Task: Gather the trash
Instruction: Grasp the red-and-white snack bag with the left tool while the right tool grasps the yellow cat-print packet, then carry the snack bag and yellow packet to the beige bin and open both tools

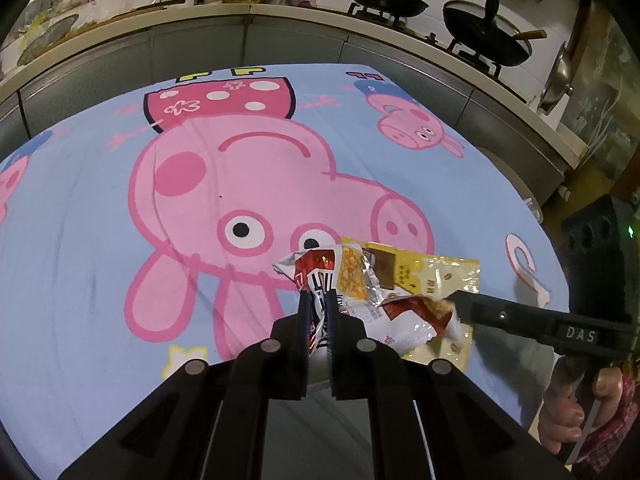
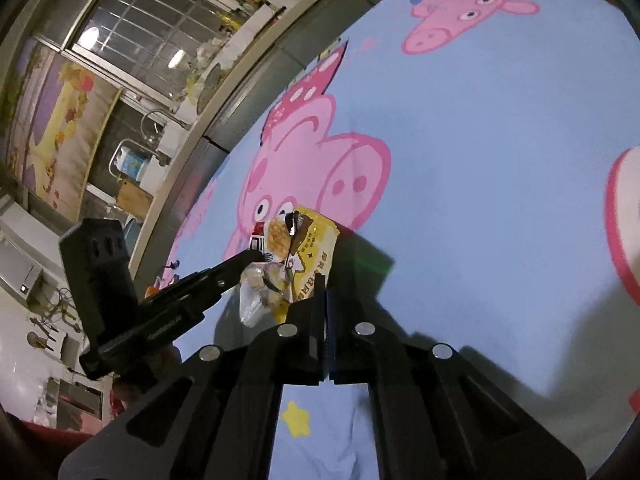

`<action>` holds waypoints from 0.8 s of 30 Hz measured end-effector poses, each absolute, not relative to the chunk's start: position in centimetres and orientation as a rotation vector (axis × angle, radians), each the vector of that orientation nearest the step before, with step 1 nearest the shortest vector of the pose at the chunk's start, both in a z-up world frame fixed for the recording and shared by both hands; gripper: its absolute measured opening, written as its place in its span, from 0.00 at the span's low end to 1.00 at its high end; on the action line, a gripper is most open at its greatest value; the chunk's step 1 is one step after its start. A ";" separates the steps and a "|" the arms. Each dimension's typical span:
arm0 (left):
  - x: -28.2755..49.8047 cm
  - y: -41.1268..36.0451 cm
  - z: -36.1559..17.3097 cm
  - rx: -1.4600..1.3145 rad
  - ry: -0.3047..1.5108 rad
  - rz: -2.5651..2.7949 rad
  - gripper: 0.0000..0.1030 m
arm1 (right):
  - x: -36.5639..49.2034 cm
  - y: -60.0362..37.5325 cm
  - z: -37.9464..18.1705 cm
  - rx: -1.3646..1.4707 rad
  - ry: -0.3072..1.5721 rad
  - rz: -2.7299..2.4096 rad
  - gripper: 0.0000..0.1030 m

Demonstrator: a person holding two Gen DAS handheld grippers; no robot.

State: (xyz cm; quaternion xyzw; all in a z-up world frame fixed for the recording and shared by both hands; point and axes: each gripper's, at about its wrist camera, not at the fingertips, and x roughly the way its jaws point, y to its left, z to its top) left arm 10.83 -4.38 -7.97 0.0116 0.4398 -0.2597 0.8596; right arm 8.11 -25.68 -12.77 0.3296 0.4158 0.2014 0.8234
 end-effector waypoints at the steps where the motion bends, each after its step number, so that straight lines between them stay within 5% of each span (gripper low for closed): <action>1: 10.8 -4.4 -7.8 0.022 0.922 -0.551 0.07 | 7.6 -25.9 -12.3 0.676 0.865 0.409 0.01; 14: 10.1 -11.9 -3.8 0.099 0.865 -0.687 0.07 | 3.1 -33.5 -10.5 0.724 0.696 0.245 0.01; 24: 12.6 -25.5 -1.4 0.252 0.839 -0.840 0.07 | 1.1 -44.8 -11.2 0.876 0.538 0.063 0.01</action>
